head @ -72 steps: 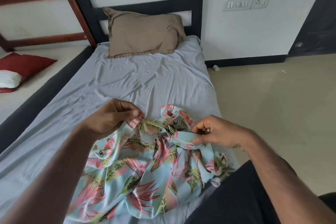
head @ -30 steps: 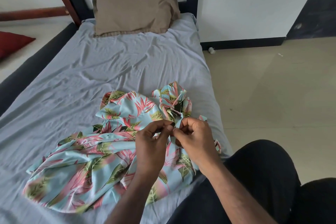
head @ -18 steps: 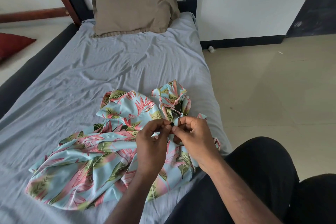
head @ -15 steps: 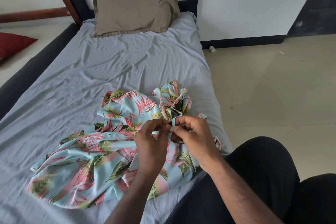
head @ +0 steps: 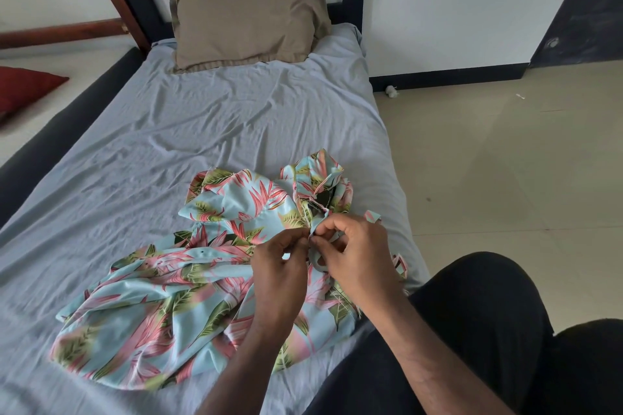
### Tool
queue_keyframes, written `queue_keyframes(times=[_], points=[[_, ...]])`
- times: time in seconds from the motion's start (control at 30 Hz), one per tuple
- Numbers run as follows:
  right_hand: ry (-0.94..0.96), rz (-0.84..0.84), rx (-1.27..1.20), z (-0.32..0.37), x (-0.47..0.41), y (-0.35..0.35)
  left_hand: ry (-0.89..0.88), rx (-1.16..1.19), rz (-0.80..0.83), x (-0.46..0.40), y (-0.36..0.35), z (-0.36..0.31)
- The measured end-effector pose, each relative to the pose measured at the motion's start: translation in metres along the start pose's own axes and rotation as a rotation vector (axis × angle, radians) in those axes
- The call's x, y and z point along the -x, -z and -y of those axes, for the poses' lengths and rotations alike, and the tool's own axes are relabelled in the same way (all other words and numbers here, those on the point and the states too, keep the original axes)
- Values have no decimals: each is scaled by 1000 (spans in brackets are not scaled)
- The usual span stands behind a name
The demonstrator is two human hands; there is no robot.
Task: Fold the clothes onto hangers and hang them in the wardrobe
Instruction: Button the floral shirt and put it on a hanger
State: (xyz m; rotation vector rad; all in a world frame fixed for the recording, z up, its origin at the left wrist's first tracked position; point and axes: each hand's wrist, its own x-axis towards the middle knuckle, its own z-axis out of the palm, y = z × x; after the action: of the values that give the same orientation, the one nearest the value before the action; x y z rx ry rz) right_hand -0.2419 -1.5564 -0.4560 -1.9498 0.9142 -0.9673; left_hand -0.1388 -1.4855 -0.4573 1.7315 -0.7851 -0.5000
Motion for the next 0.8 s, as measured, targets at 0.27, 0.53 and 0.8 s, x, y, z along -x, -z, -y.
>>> queue_keyframes(times=[0.27,0.53,0.8], points=[[50,-48,33,3,3,-2,123,232,-30,0,-4,-9],[-127,52,-289,-3,-3,-1,215,383,42,-2,-4,-9],[-142,62,-230,-9,-4,-2,265,338,94,-21,-4,-5]])
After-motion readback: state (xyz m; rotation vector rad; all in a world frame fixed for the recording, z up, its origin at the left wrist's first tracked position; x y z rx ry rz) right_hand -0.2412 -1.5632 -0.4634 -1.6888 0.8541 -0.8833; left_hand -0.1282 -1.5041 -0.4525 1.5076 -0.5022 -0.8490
